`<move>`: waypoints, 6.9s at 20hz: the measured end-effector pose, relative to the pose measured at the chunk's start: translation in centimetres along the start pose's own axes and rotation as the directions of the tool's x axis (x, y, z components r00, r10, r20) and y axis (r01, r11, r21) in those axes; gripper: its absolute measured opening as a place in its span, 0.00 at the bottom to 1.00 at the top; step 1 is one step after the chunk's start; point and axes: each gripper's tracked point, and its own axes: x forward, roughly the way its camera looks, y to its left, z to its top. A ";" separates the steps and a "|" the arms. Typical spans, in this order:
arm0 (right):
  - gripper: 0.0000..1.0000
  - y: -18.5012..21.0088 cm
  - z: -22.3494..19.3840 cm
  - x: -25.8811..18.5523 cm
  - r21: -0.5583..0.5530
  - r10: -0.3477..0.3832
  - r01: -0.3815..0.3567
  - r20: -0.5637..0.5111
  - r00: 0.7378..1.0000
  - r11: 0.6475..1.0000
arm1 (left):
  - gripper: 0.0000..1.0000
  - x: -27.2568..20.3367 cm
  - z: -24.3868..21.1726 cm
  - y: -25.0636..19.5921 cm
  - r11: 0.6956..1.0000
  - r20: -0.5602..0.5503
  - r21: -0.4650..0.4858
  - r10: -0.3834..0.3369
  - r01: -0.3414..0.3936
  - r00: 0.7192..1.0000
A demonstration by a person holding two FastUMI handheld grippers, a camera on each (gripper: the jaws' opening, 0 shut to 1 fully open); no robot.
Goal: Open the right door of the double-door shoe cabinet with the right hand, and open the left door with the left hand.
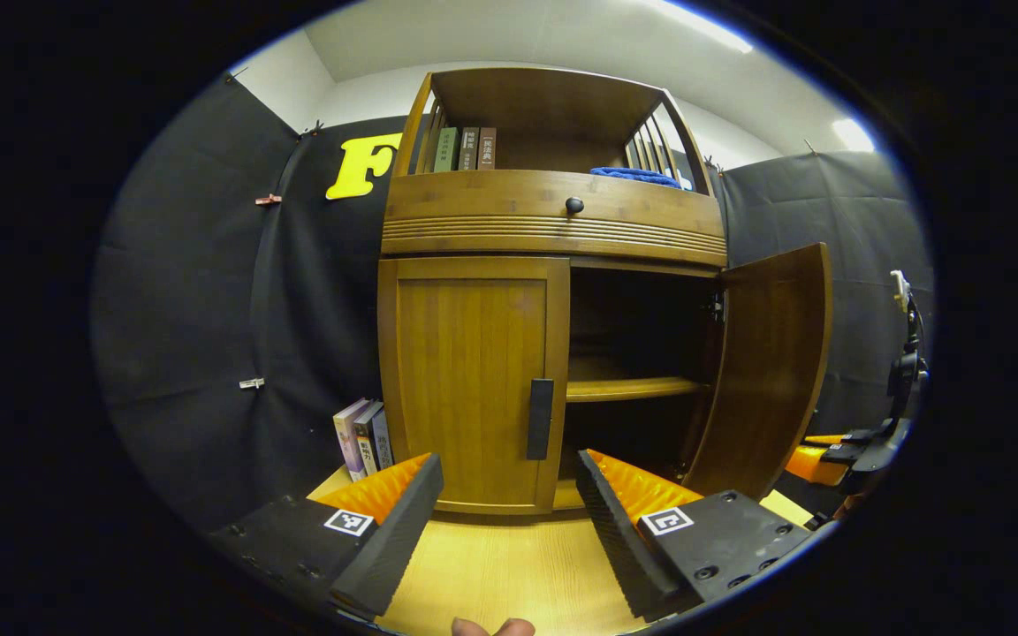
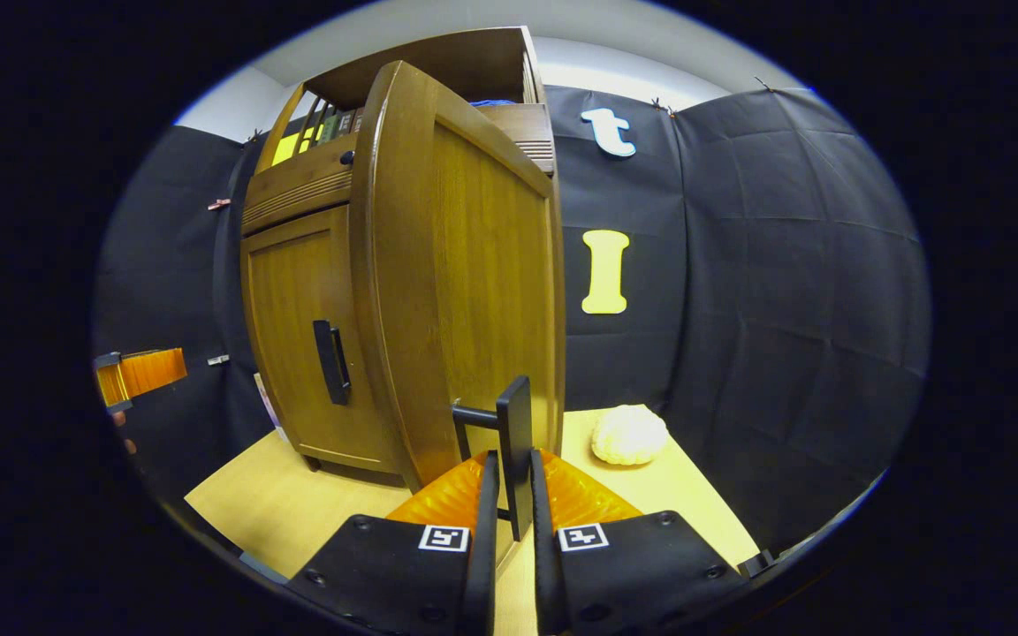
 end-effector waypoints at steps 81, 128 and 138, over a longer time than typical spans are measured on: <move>0.97 -2.6 6.6 -9.7 -0.022 -0.013 0.017 0.160 0.987 1.000 | 0.26 11.2 -6.0 3.1 0.999 -0.035 0.033 0.041 -0.039 0.999; 1.00 13.3 4.9 -11.0 -0.074 0.140 -0.129 0.155 0.978 0.989 | 0.12 -2.0 -7.3 21.4 0.979 -0.037 0.021 0.203 -0.202 0.979; 0.97 12.3 6.6 -9.2 -0.071 0.117 -0.106 0.185 0.976 0.992 | 0.62 -6.5 -5.5 16.5 0.994 -0.008 0.069 0.088 -0.088 0.996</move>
